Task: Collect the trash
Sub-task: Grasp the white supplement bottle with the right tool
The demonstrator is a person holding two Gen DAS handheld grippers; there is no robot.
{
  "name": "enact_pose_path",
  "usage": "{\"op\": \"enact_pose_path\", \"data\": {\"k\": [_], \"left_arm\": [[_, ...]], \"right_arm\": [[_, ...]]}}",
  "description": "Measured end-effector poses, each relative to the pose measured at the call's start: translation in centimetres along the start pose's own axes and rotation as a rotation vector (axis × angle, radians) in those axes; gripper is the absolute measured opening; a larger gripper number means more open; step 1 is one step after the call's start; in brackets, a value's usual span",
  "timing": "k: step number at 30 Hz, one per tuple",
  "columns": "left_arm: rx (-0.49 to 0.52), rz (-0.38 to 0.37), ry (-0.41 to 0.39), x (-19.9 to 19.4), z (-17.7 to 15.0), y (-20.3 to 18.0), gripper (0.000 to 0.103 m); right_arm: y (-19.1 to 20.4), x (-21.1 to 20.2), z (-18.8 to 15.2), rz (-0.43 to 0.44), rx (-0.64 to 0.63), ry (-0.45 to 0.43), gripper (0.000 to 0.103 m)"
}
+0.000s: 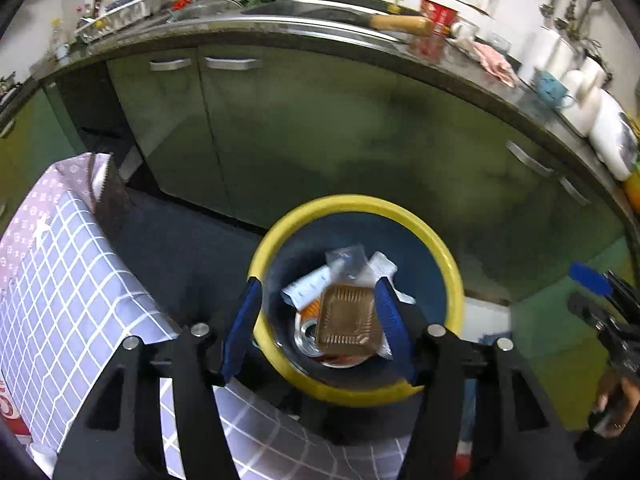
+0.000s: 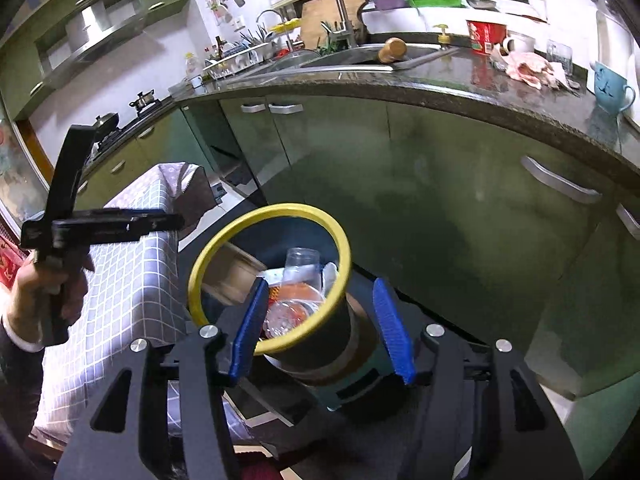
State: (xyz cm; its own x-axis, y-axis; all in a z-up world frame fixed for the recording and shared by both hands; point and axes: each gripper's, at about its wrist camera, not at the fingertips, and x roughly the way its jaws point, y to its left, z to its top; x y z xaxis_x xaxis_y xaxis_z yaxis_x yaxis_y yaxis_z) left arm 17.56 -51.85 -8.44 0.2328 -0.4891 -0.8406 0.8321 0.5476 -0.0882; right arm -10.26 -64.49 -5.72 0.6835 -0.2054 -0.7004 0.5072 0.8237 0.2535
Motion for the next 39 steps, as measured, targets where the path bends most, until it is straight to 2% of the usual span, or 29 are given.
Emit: {"op": "enact_pose_path", "data": {"k": [4, 7, 9, 11, 14, 18, 20, 24, 26, 29, 33, 39], "left_arm": [[-0.046, -0.038, -0.051, -3.0, -1.6, 1.7, 0.056], [-0.090, -0.065, -0.156, -8.3, -4.9, 4.1, 0.061], [-0.121, -0.059, -0.208, -11.4, -7.3, 5.6, 0.062], [-0.156, -0.052, -0.248, -14.2, -10.1, 7.5, 0.063], [-0.223, 0.016, -0.312, -18.6, -15.0, 10.8, 0.069], [-0.310, 0.143, -0.368, -22.9, -20.8, 14.5, 0.081], [-0.371, 0.208, -0.386, -24.6, -23.9, 16.4, 0.086], [-0.472, 0.273, -0.404, -26.8, -28.5, 18.9, 0.087], [-0.512, 0.293, -0.405, -27.4, -30.0, 19.8, 0.087], [-0.574, 0.319, -0.413, -28.1, -32.2, 20.9, 0.087], [-0.618, 0.325, -0.426, -28.8, -33.8, 21.7, 0.087], [-0.608, 0.331, -0.432, -29.3, -34.4, 21.5, 0.087]], "right_arm": [[0.5, 0.9, 0.1, 0.013, -0.013, 0.015, 0.055], [2.5, 1.8, 0.4, 0.052, -0.056, 0.032, 0.055], [4.1, 2.4, 0.5, 0.077, -0.092, 0.045, 0.058], [6.7, 3.2, 0.8, 0.126, -0.160, 0.073, 0.066], [11.1, 4.3, 0.5, 0.198, -0.257, 0.110, 0.066], [19.5, 6.8, 0.1, 0.323, -0.421, 0.174, 0.066], [23.6, 7.5, -0.6, 0.392, -0.506, 0.194, 0.069], [33.4, 9.0, -2.7, 0.554, -0.722, 0.235, 0.076], [37.4, 9.5, -3.6, 0.598, -0.806, 0.239, 0.086], [42.9, 10.5, -5.4, 0.671, -0.937, 0.227, 0.092], [47.2, 13.0, -7.0, 0.660, -1.037, 0.234, 0.096], [50.7, 17.0, -7.4, 0.643, -1.034, 0.315, 0.097]]}}
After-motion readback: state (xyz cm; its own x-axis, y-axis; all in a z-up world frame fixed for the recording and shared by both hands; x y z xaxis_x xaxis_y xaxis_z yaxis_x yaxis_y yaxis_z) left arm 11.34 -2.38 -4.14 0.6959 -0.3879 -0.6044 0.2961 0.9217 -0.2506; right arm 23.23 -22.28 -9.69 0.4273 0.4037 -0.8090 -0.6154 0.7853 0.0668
